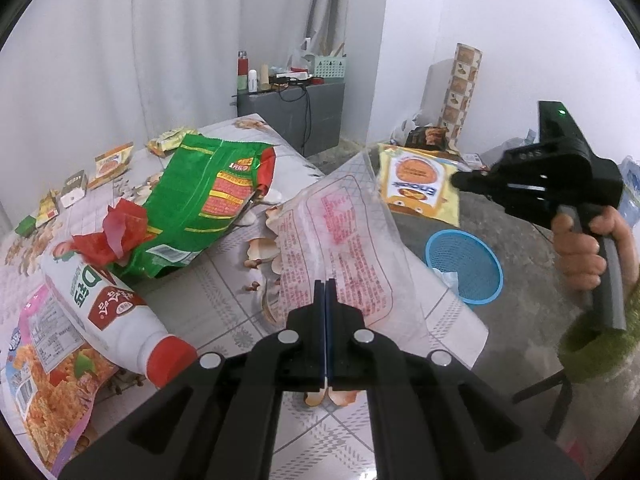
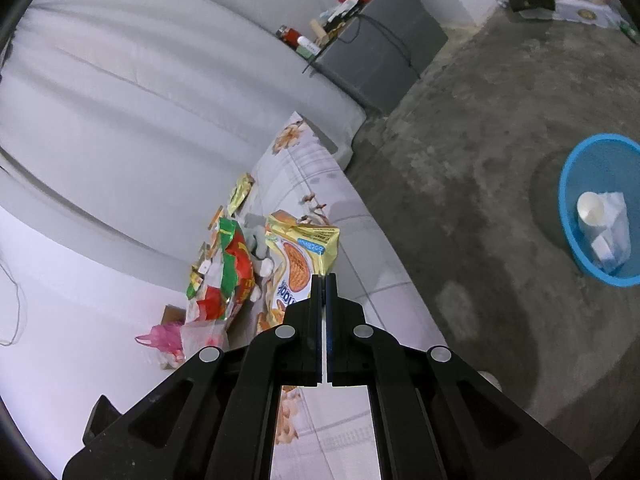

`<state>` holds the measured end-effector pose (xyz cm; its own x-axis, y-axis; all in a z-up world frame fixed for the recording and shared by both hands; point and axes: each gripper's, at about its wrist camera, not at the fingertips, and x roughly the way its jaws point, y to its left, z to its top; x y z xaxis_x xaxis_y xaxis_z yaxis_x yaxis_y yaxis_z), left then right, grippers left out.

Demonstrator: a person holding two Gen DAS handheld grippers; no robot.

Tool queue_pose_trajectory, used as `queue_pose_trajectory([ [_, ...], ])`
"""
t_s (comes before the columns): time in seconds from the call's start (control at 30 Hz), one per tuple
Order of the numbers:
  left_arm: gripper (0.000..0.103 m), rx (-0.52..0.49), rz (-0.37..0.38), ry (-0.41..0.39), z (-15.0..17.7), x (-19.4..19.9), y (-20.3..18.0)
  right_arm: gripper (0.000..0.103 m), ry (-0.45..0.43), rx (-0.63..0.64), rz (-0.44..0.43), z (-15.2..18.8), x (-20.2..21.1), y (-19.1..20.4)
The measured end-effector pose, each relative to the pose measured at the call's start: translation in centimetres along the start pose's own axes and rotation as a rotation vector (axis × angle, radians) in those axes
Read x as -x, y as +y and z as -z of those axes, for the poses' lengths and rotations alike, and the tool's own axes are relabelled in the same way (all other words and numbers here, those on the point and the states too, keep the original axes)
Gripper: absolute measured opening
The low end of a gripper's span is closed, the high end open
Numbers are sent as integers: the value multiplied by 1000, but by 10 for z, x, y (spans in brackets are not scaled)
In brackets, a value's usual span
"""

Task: Collect trash
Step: 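Lift the wrapper with the left gripper while the right gripper grasps the yellow Enaak snack bag, then carry the wrapper and snack bag toward the blue wastebasket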

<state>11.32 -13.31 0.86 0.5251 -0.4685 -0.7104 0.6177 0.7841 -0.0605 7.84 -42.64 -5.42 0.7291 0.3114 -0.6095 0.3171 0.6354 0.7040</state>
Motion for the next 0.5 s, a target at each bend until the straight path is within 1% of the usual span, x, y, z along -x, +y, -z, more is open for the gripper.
queue_pose_trajectory([
  [0.33, 0, -36, -14, -41, -3, 9, -18, 0, -10, 0, -2, 16, 18, -2],
  [0.5, 0, -48, -14, -55, -5, 14, -21, 0, -16, 7, -3, 24, 26, -2],
])
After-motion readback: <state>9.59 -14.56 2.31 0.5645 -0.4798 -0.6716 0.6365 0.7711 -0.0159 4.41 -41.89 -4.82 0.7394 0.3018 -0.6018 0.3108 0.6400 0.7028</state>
